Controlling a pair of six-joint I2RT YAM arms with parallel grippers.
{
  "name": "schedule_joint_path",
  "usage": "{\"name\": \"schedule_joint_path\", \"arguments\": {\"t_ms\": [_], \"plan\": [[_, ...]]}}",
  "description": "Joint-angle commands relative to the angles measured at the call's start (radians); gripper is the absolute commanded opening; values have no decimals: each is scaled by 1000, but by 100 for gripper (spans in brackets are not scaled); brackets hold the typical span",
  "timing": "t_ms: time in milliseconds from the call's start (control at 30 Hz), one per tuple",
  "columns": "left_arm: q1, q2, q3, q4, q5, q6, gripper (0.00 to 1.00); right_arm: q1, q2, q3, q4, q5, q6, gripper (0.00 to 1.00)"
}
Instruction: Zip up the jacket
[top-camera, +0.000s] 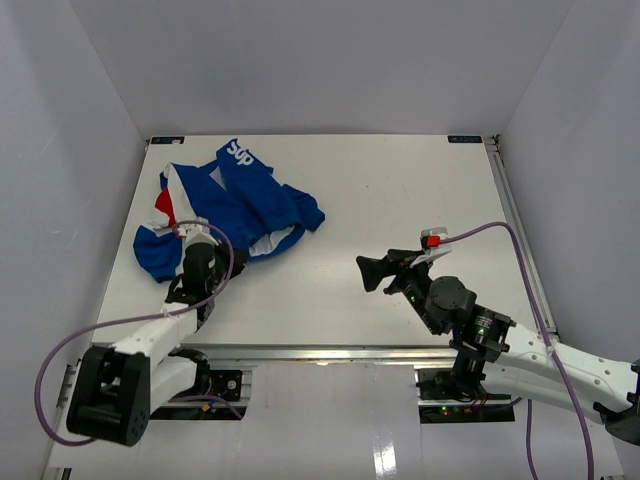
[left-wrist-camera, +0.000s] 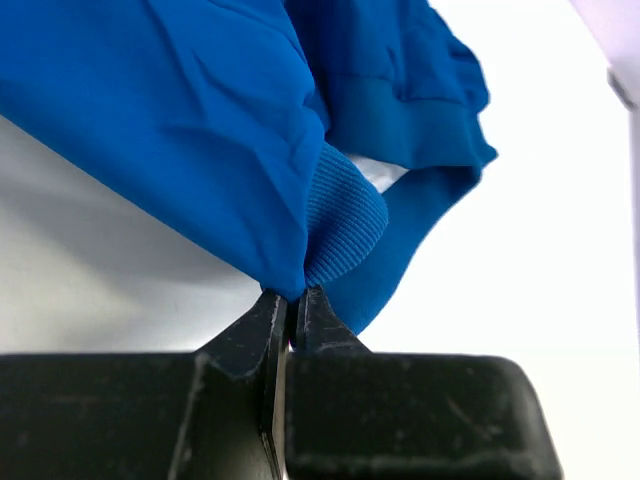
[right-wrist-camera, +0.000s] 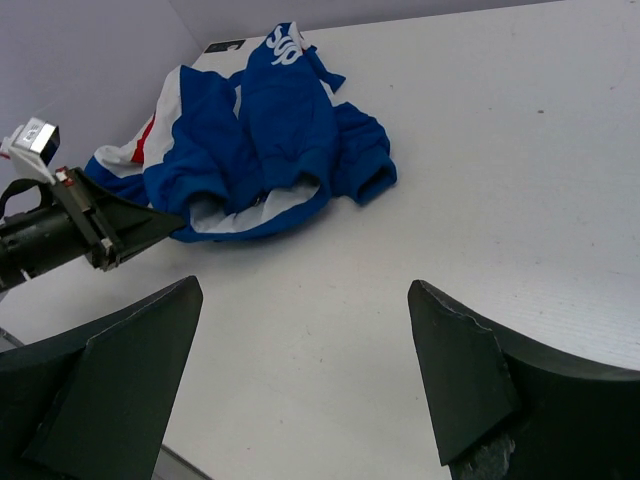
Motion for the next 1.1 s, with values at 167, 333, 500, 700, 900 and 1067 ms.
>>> {"name": "schedule_joint_path", "arguments": {"t_ms": [167,333,500,700,900,1067], "plan": [[-25,-442,-126,-195,92,-50,77,-2,103,107,79,14,-72,90],[-24,-457,-87,-203,-48,-47,90,-20,446,365,26,-111,-145,92],[-13,-153,-6,-84,-30,-82,90,-90,760,650,-114,-270,-141,93],[2,43,-25,44,-4,-72,83,-231,996,722,-37,-465,-131,94],[10,44,-72,75,15,-71,17,-339,1269,805,38,-603,-111,98],[10,-78,-115,53,78,-66,0,-349,1409,887,55,-597,-146,91]]}}
